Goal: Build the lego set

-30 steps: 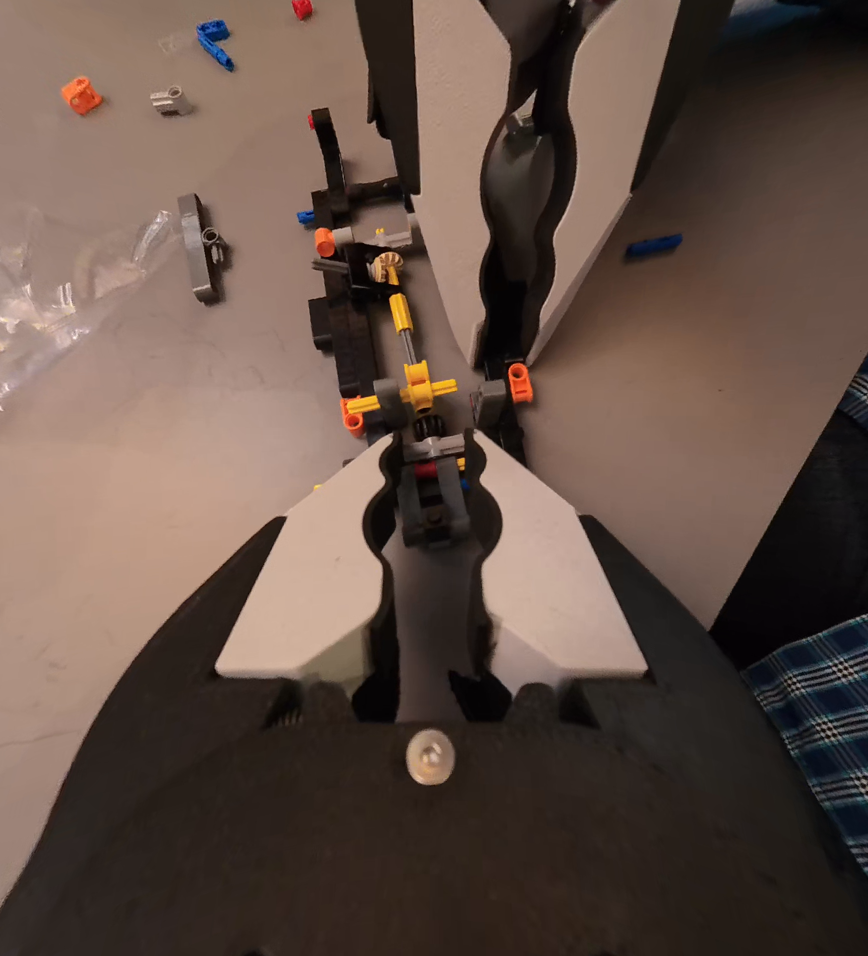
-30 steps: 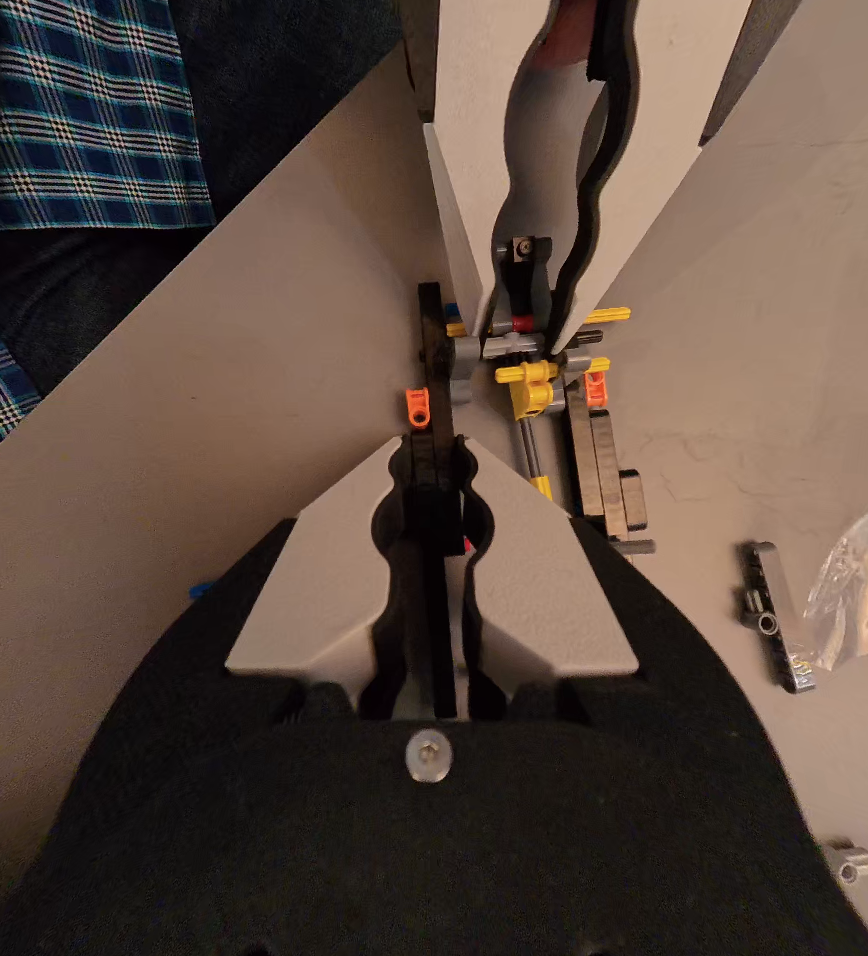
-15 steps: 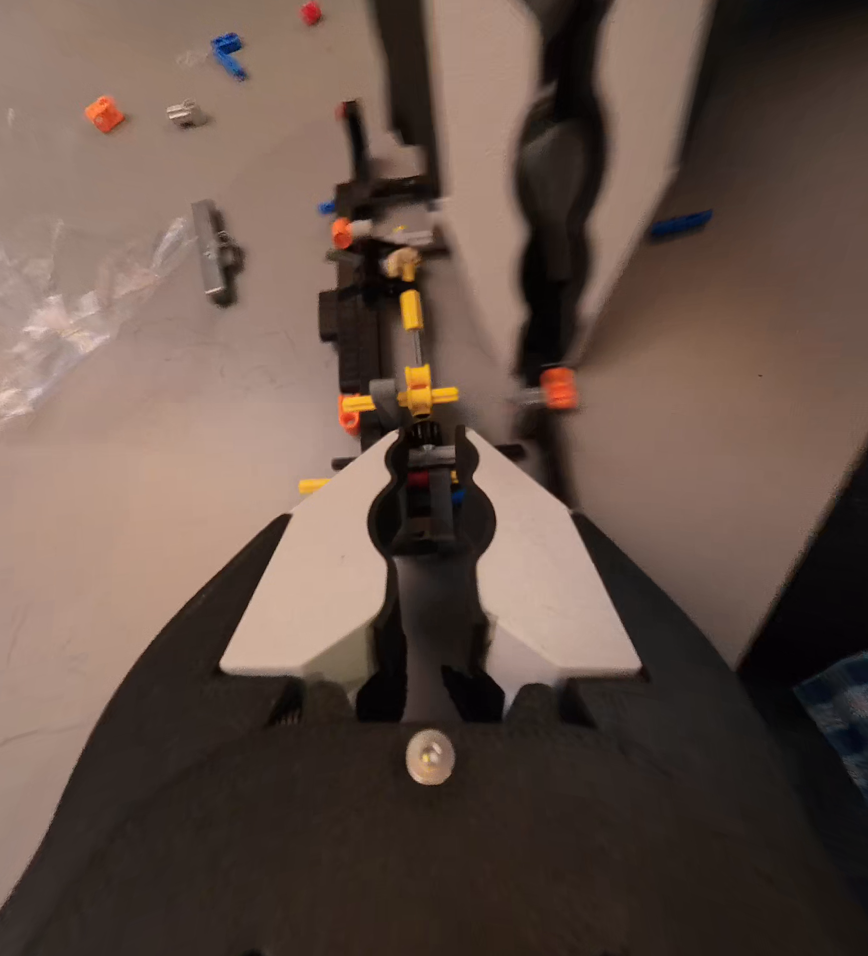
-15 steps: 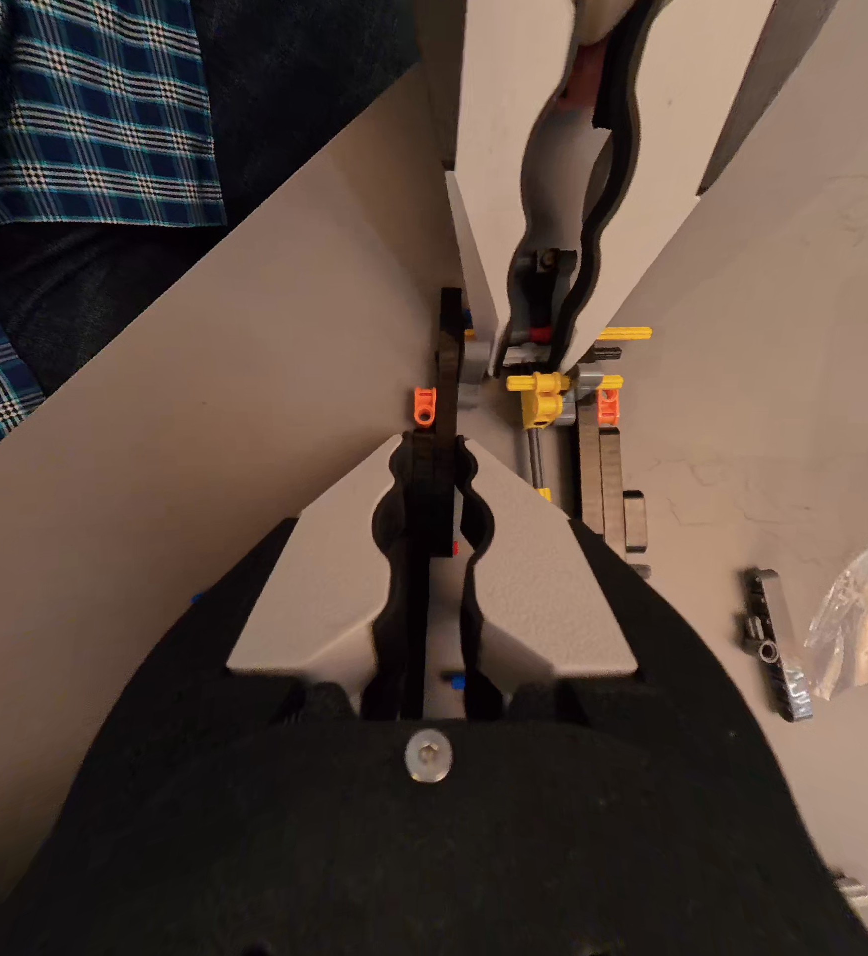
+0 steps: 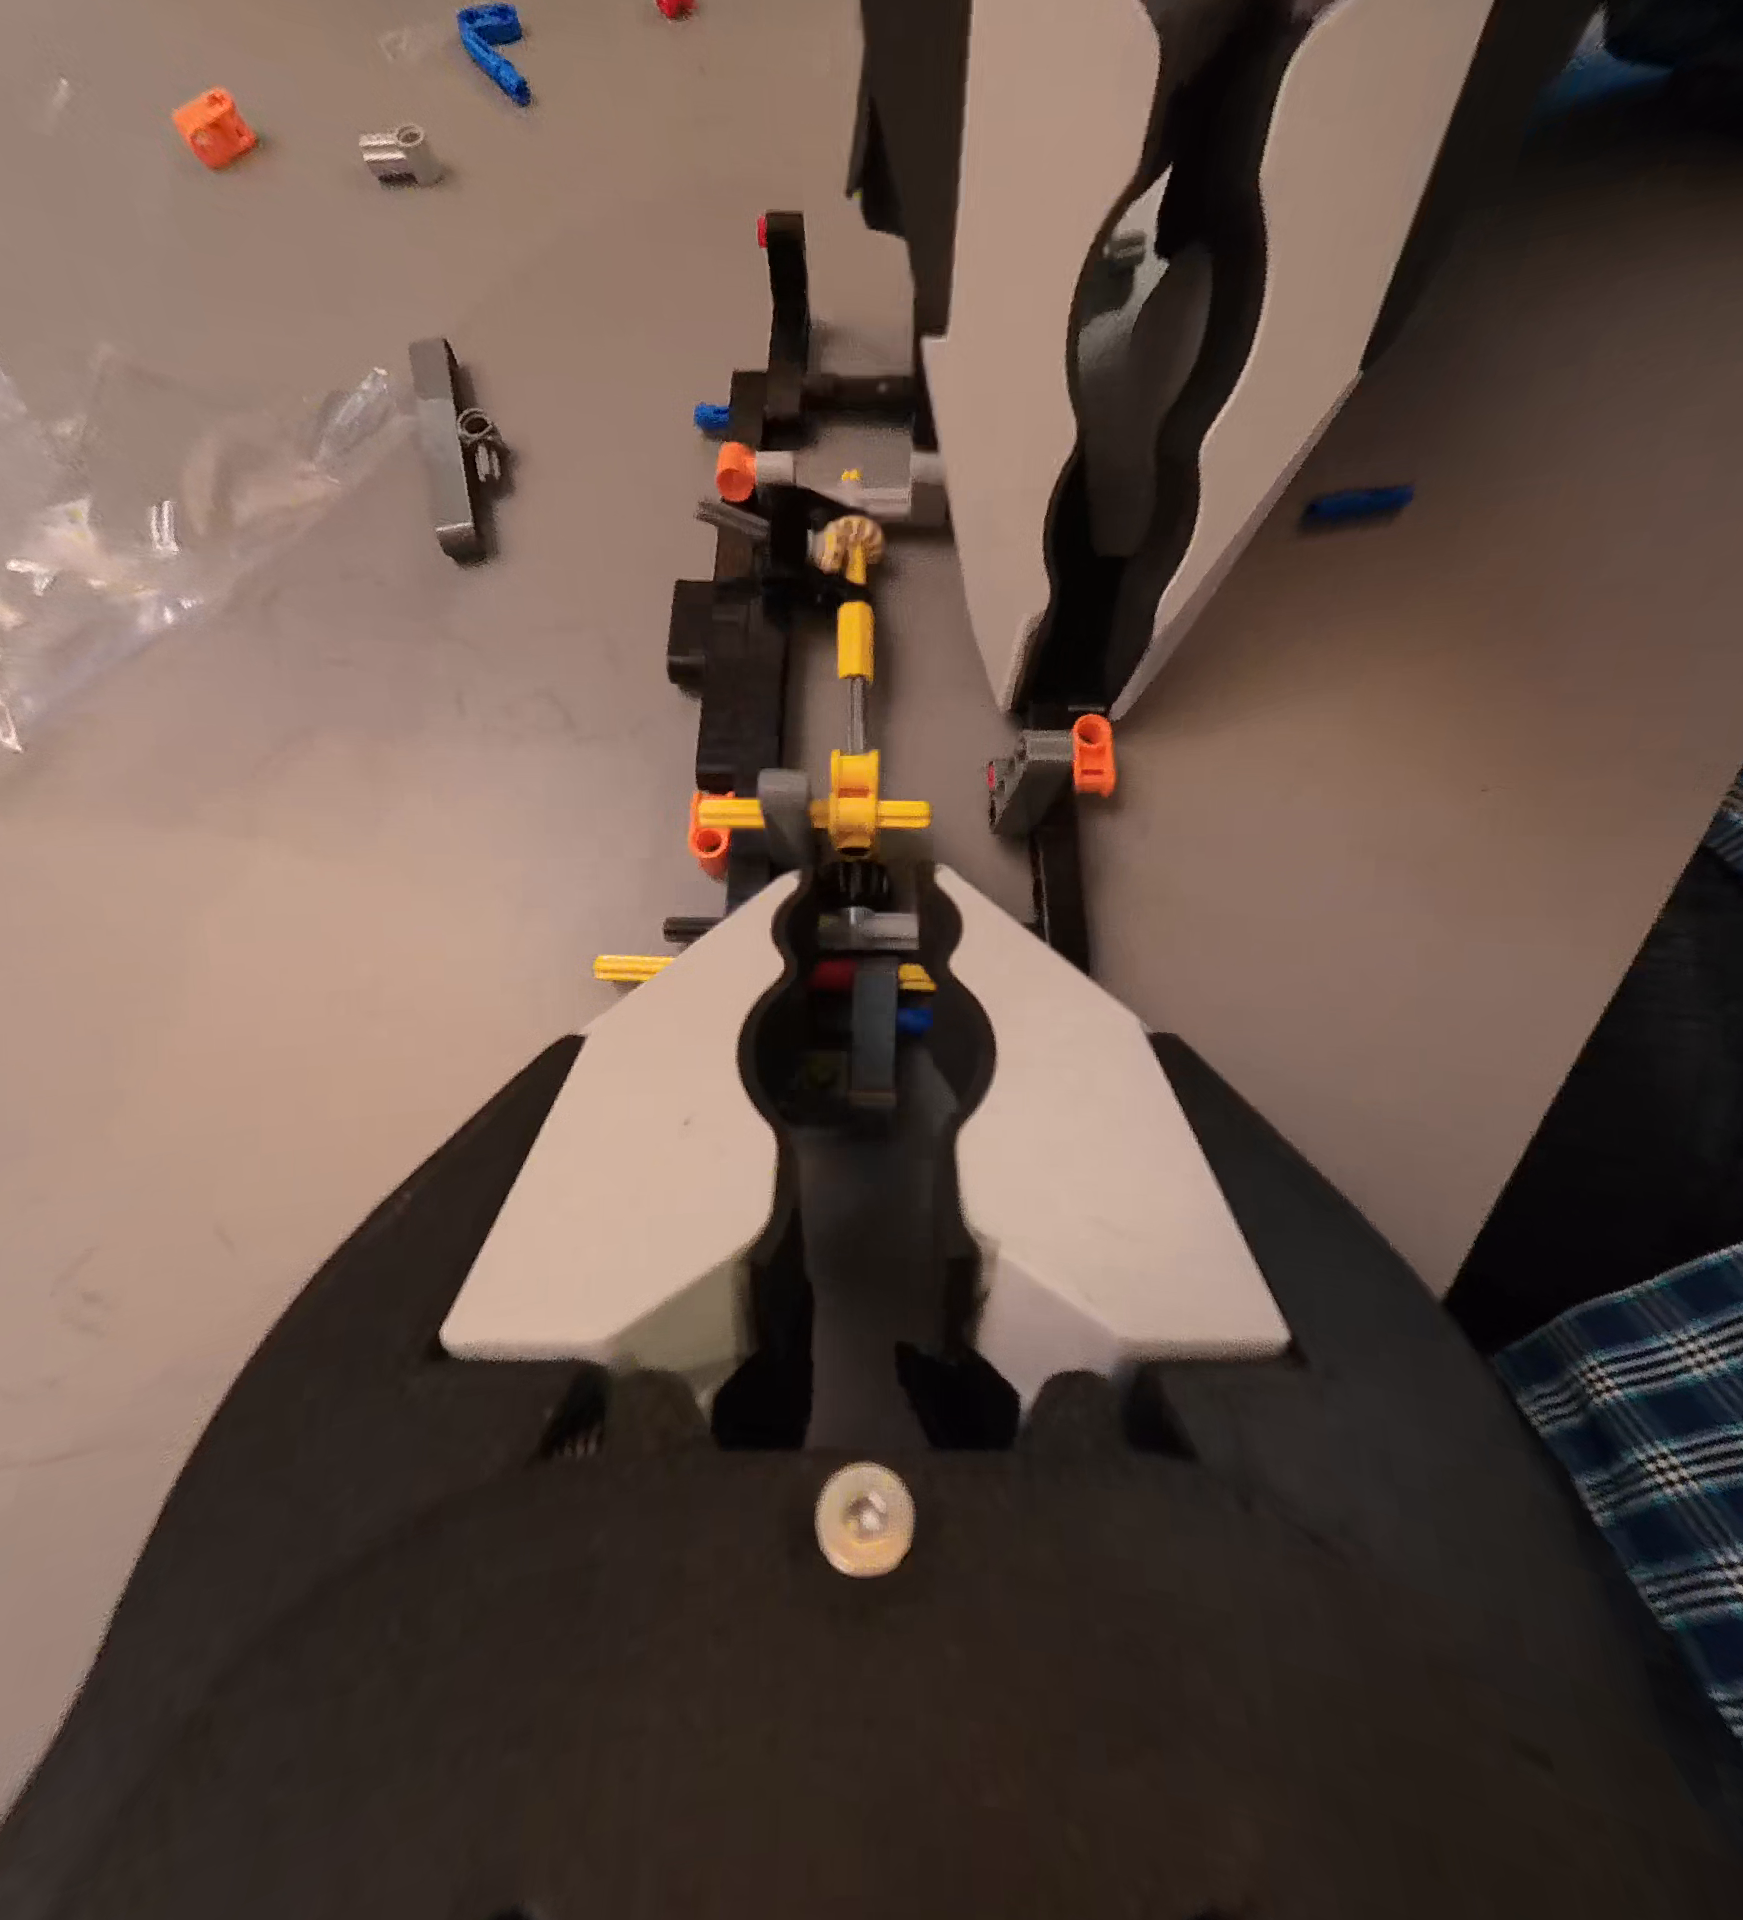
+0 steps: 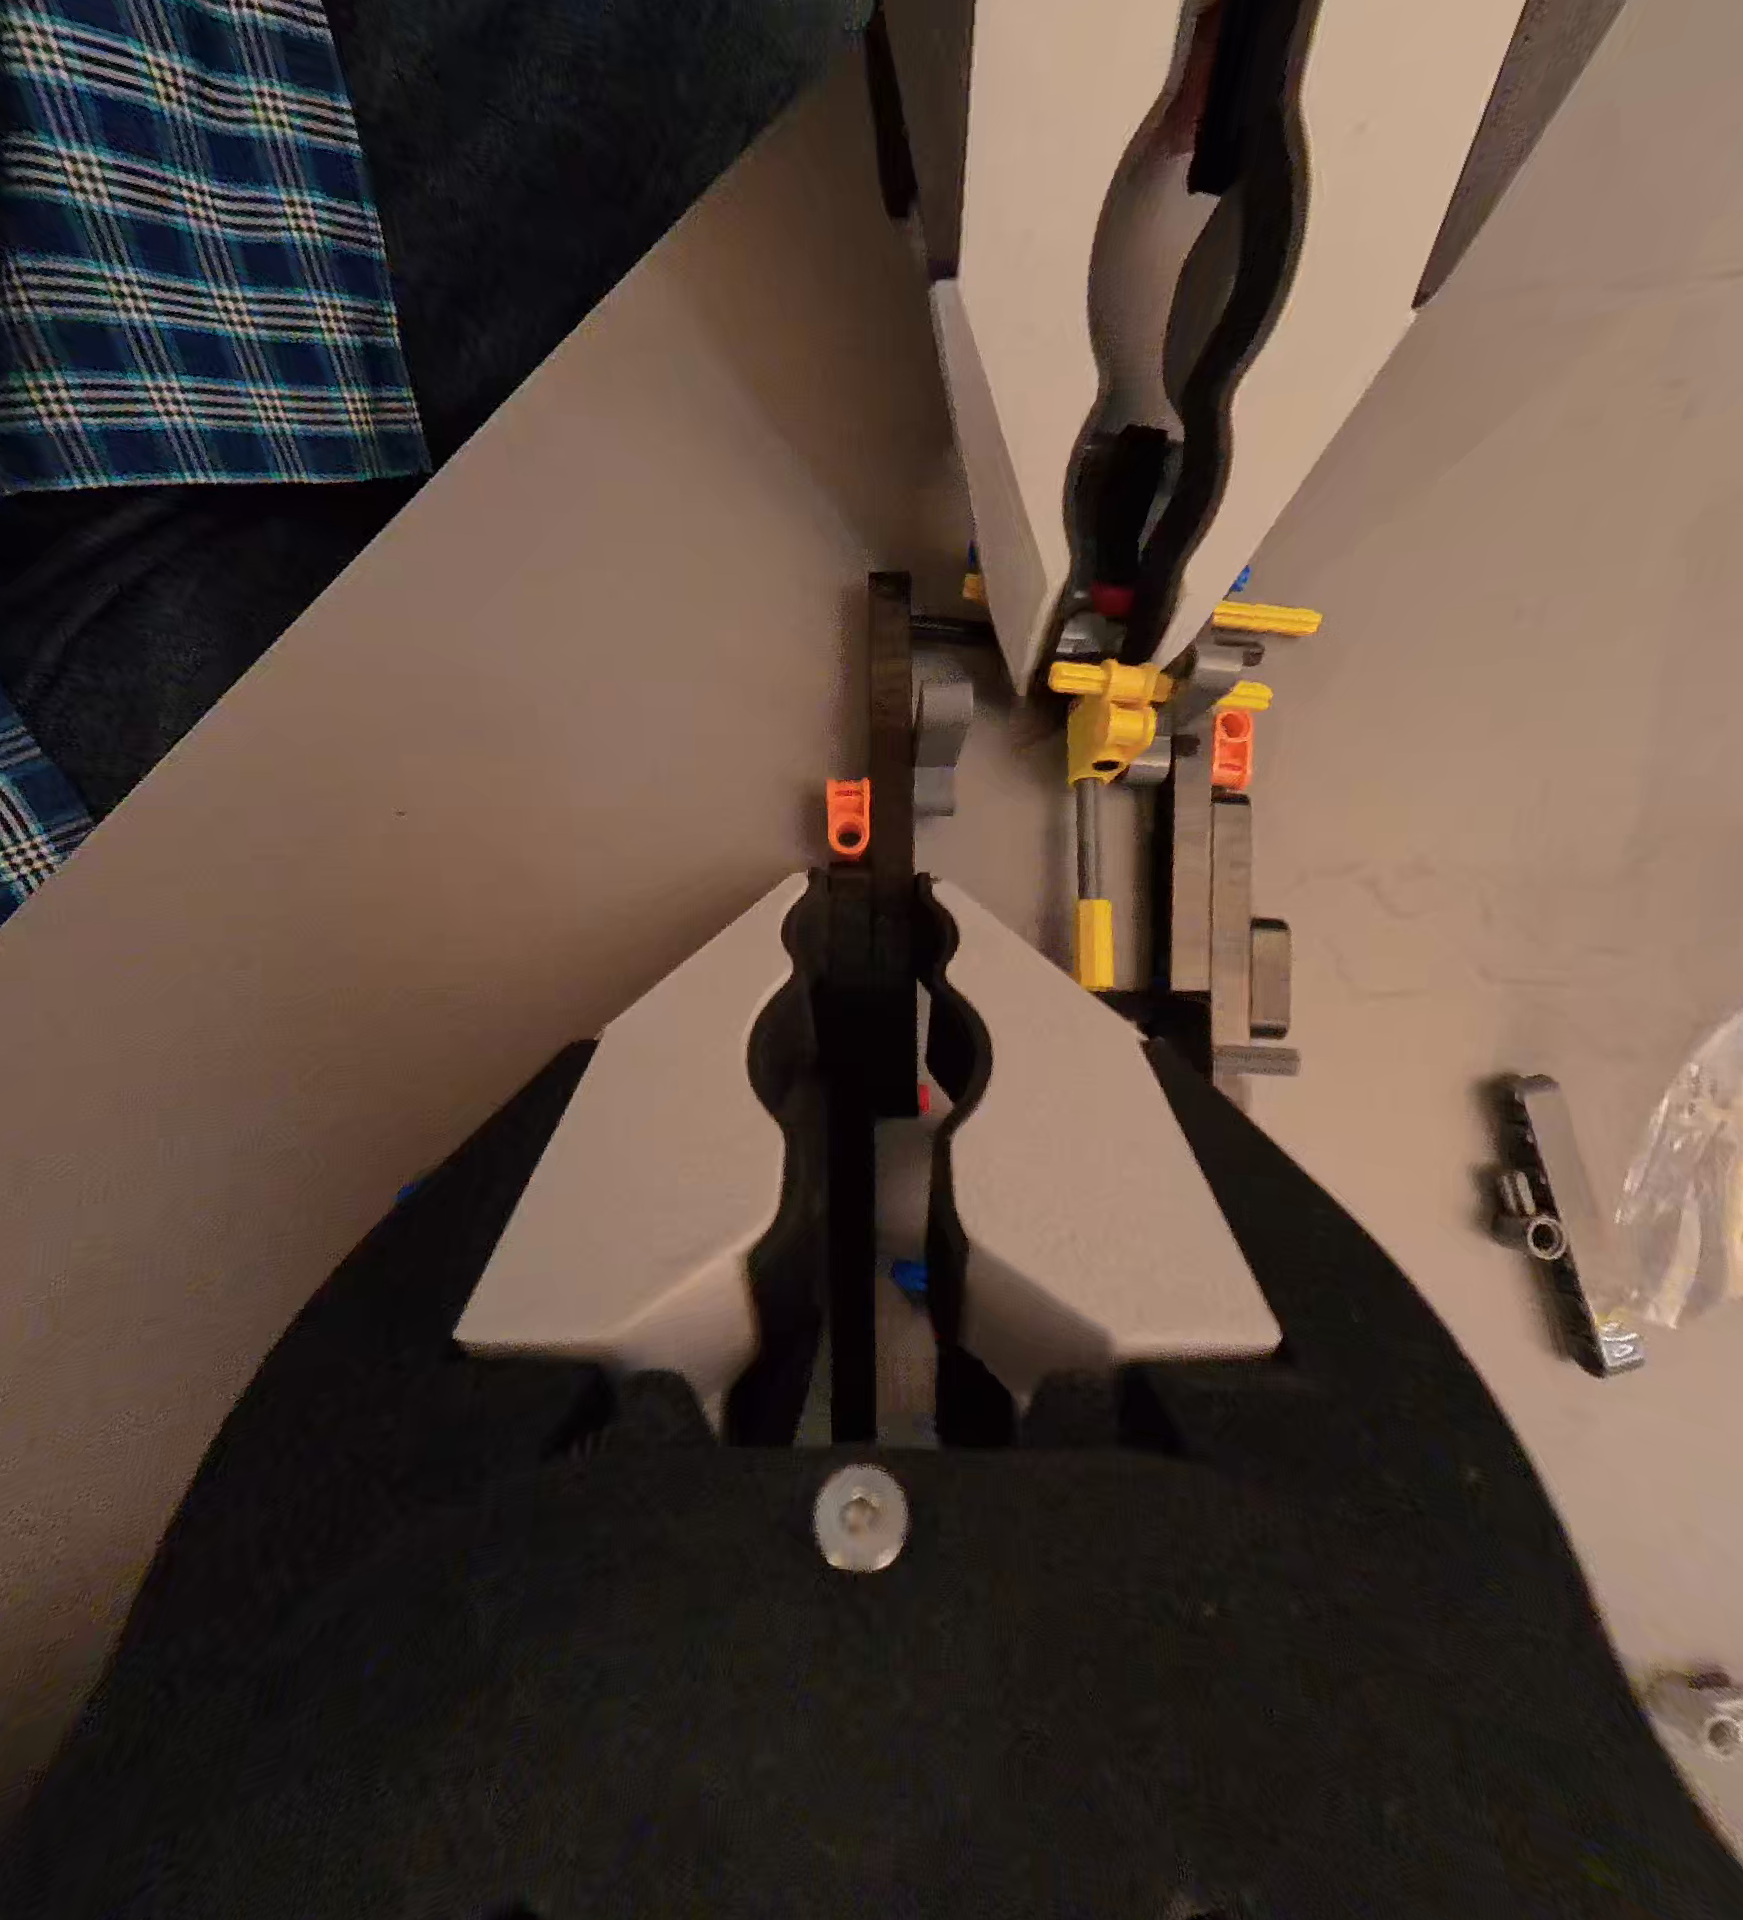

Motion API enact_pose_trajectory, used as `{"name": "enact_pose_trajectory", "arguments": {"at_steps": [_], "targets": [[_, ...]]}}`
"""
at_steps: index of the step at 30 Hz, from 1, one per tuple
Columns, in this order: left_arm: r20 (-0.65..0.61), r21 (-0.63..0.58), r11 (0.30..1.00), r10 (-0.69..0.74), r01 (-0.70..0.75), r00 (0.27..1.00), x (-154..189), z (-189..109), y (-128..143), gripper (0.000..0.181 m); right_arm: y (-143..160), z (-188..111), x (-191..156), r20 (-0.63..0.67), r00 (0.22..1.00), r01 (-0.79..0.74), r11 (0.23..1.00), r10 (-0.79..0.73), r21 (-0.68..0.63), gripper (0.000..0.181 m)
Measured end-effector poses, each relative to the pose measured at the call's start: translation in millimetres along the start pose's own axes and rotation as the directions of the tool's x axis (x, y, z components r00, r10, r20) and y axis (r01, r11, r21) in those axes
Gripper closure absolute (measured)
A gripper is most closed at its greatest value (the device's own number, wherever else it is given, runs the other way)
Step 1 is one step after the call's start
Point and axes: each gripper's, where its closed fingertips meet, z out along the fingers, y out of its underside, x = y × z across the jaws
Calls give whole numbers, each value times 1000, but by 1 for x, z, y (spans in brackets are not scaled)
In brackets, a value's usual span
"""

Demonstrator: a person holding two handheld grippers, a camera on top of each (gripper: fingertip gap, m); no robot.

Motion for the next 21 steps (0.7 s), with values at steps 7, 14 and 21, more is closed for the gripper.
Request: {"name": "enact_pose_trajectory", "arguments": {"at_steps": [7, 14, 21], "targets": [[17, 12, 999, -34, 34, 999, -9, -7, 0, 162, -3, -1, -4, 3, 1000, 10, 1000, -10, 6, 167], [15, 22, 999, -42, 41, 999, -9, -6, -1, 163, -10, 4, -3, 13, 1000, -24, 1000, 24, 3, 167], [16, 26, 999, -32, 31, 999, -8, -5, -1, 165, -15, 7, -5, 33, 998, -52, 998, 51, 28, 167]]}}
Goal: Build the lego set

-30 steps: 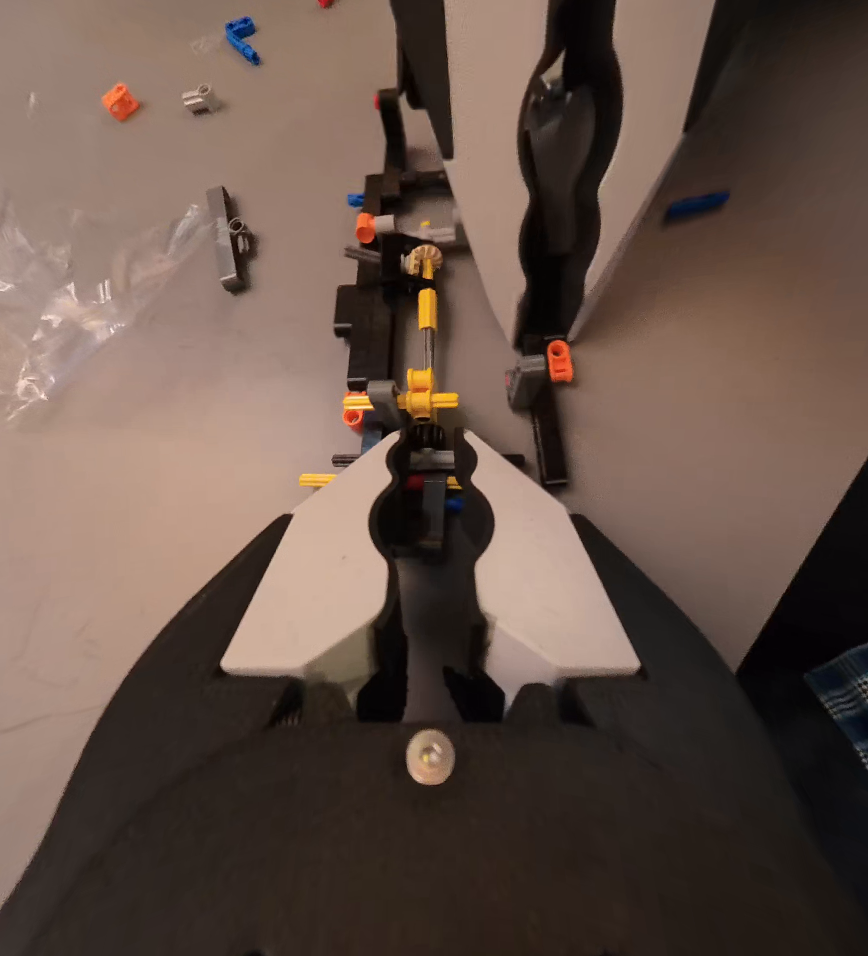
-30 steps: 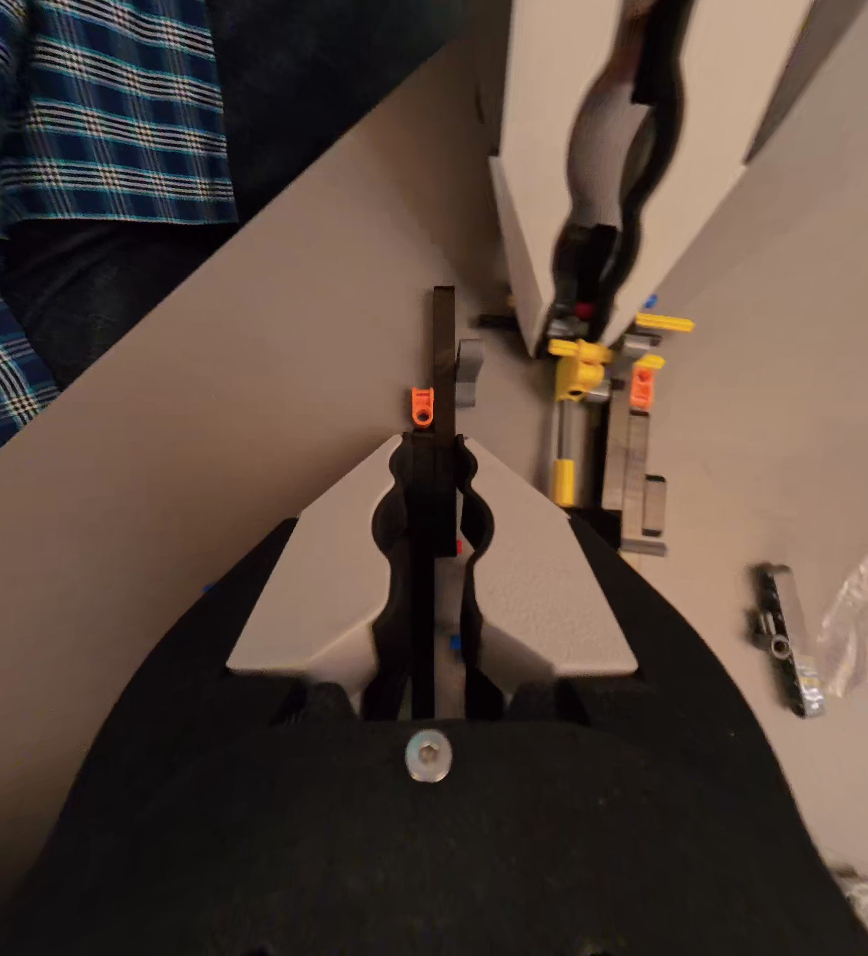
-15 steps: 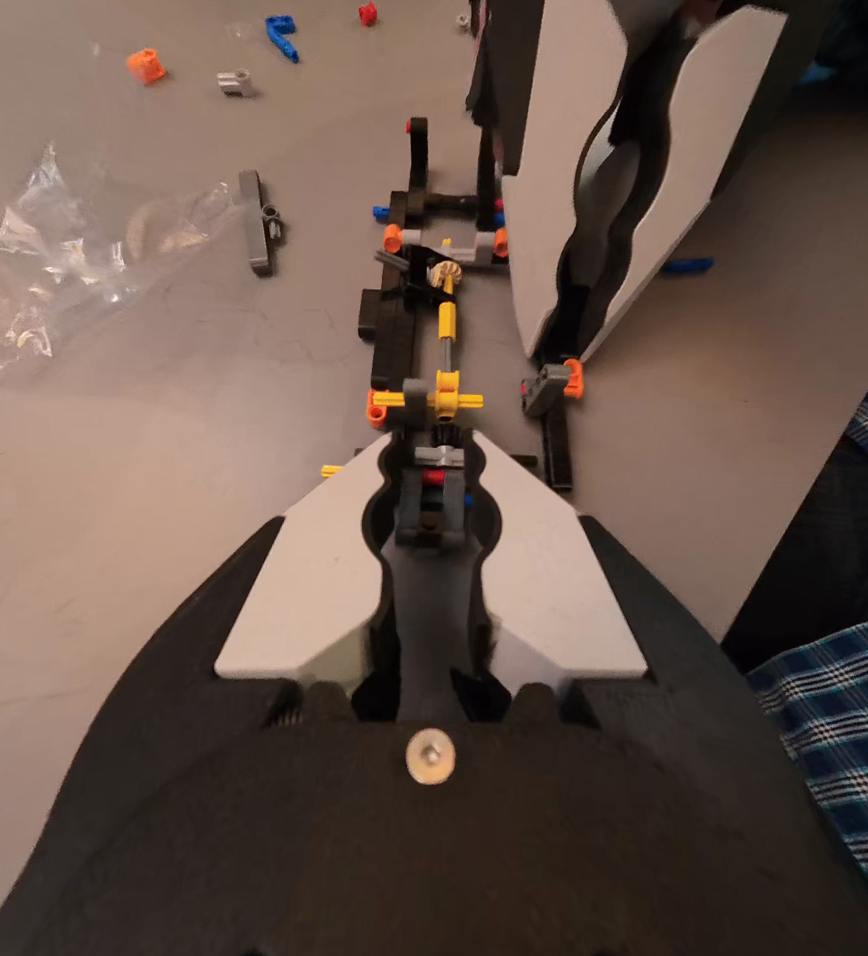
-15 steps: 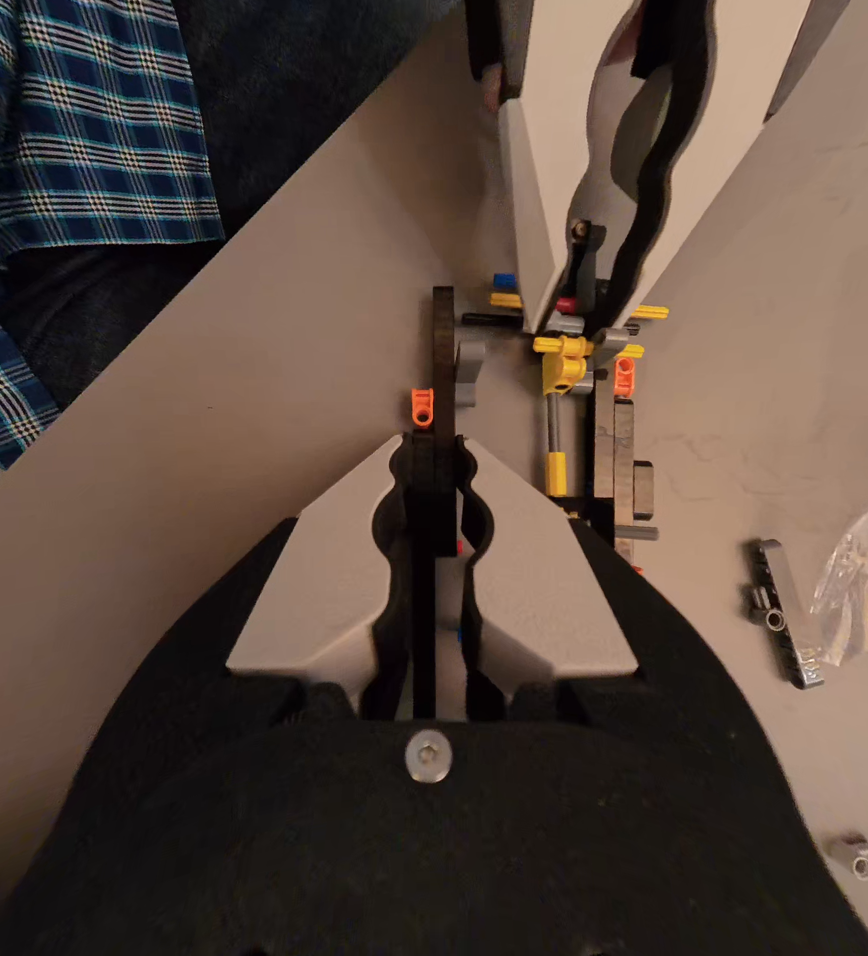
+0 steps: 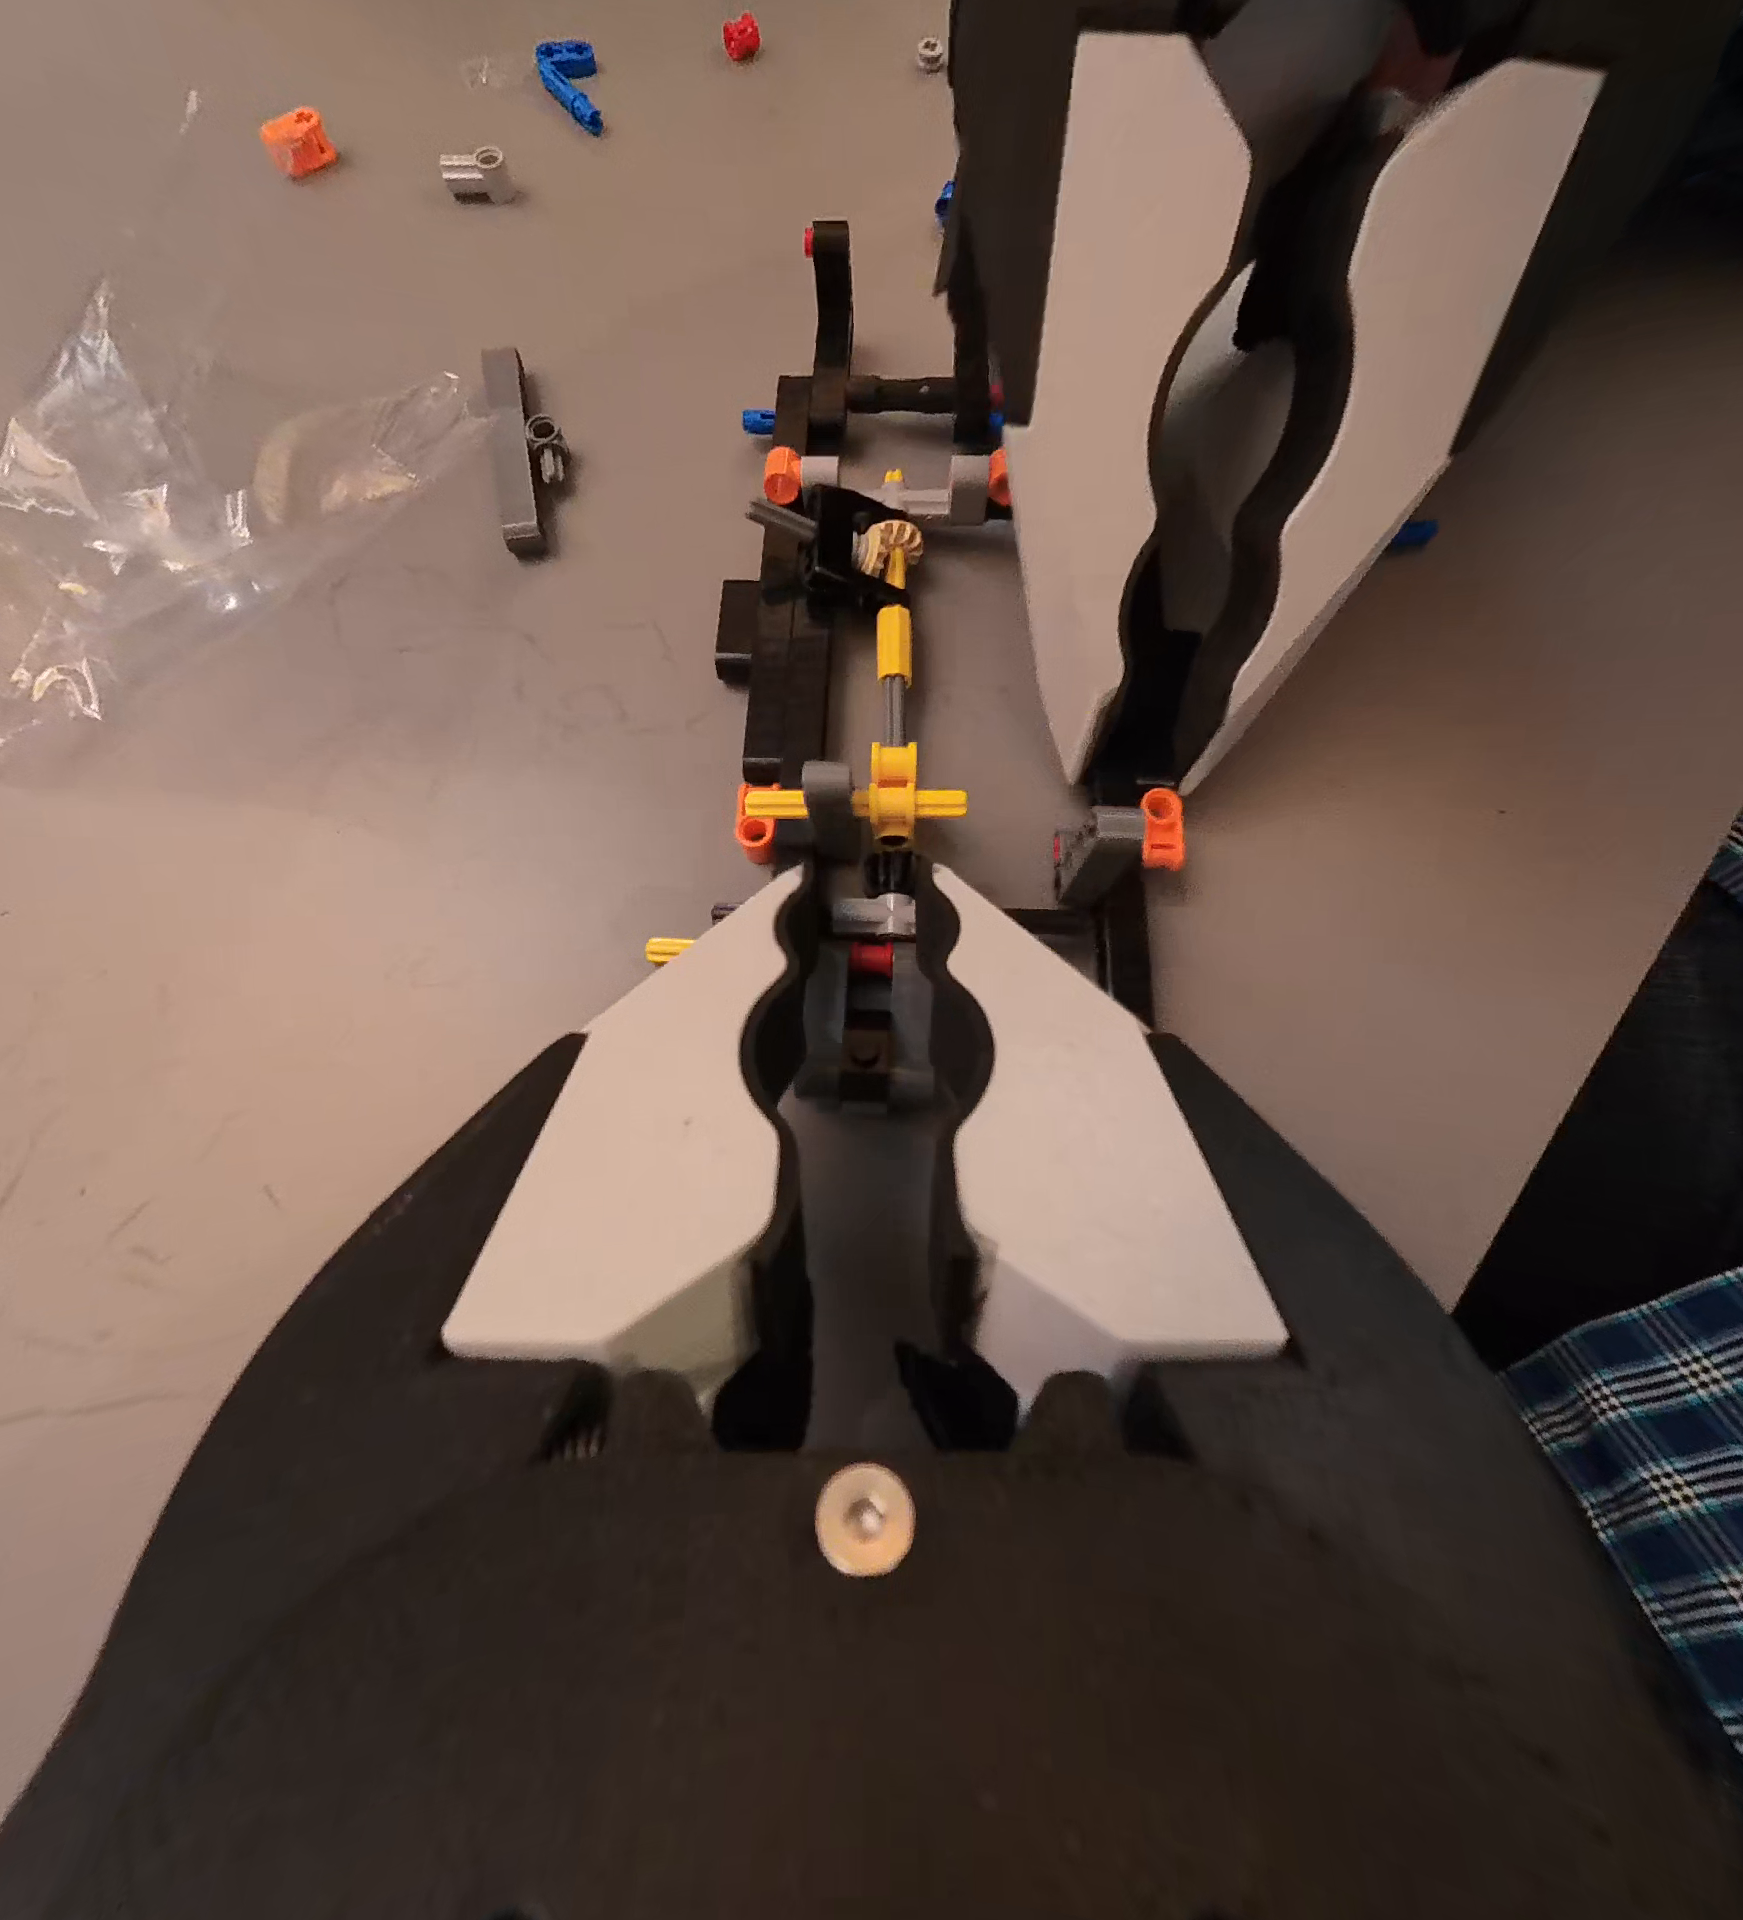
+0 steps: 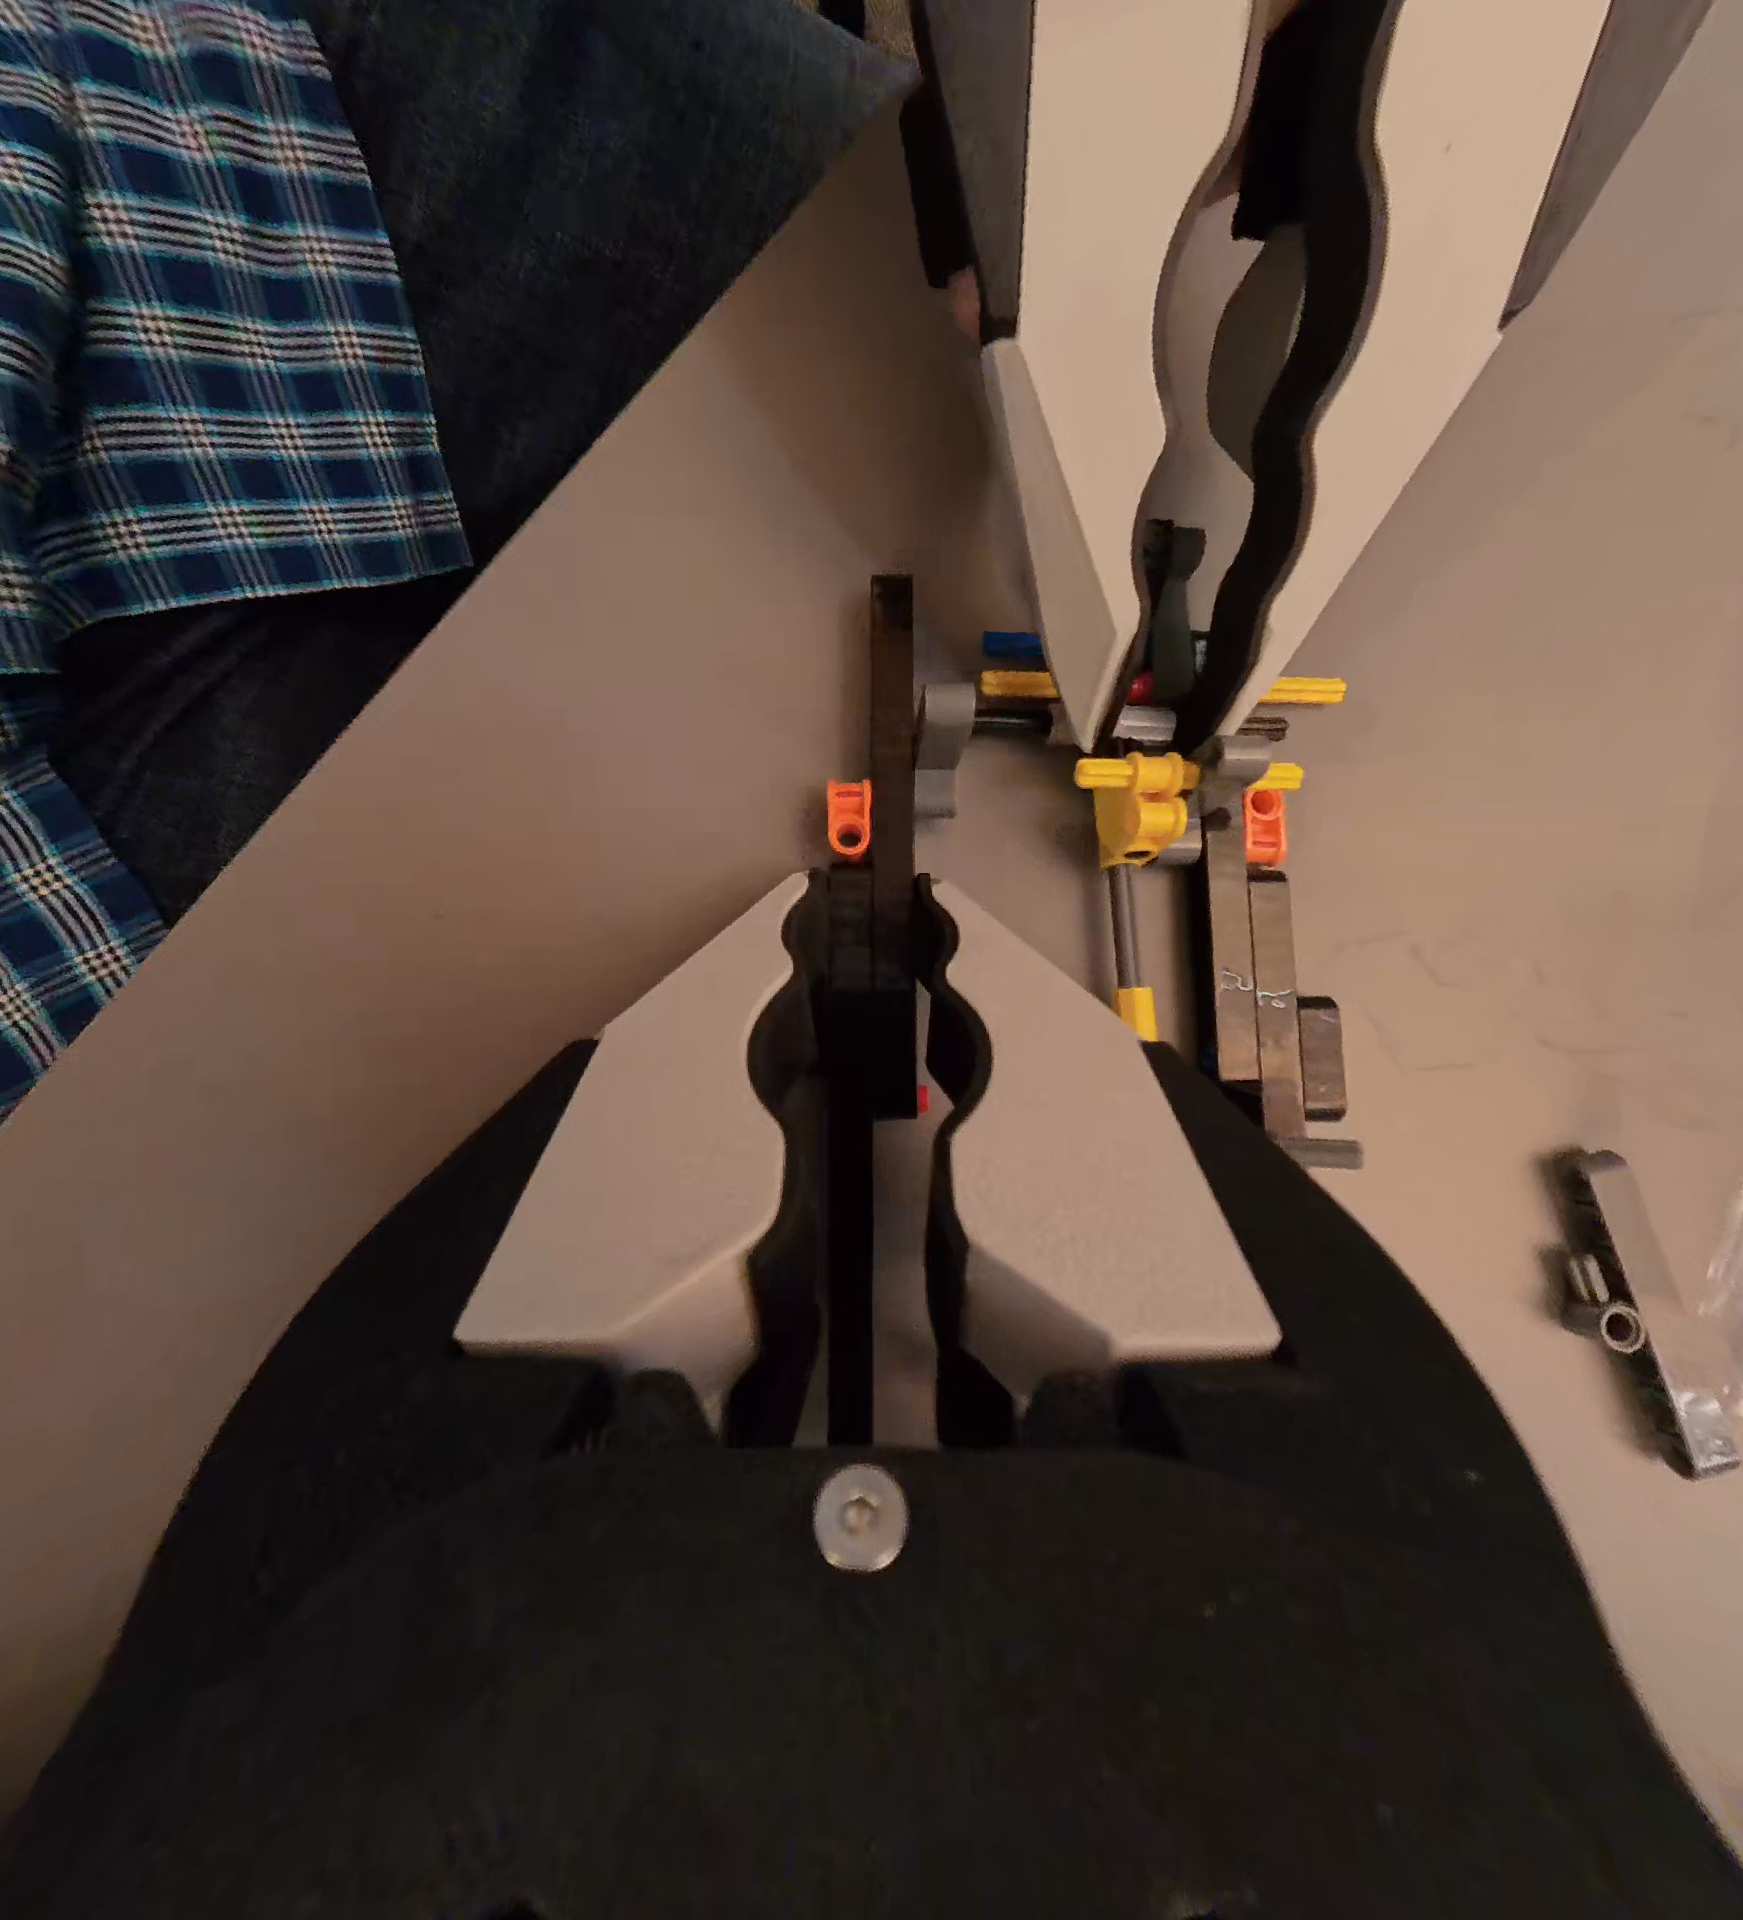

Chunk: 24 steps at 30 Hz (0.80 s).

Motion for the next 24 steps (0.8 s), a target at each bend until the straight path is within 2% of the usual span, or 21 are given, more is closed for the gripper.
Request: {"name": "enact_pose_trajectory", "arguments": {"at_steps": [4, 24], "targets": [[-11, -15, 1000, 11, -11, 1000, 3, 2, 2, 170, 1, -4, 3, -3, 1000, -14, 1000, 14, 5, 167], [-25, -22, 1000, 9, -9, 1000, 5, 4, 3, 171, 7, -5, 2, 31, 999, -11, 1000, 12, -15, 167]]}}
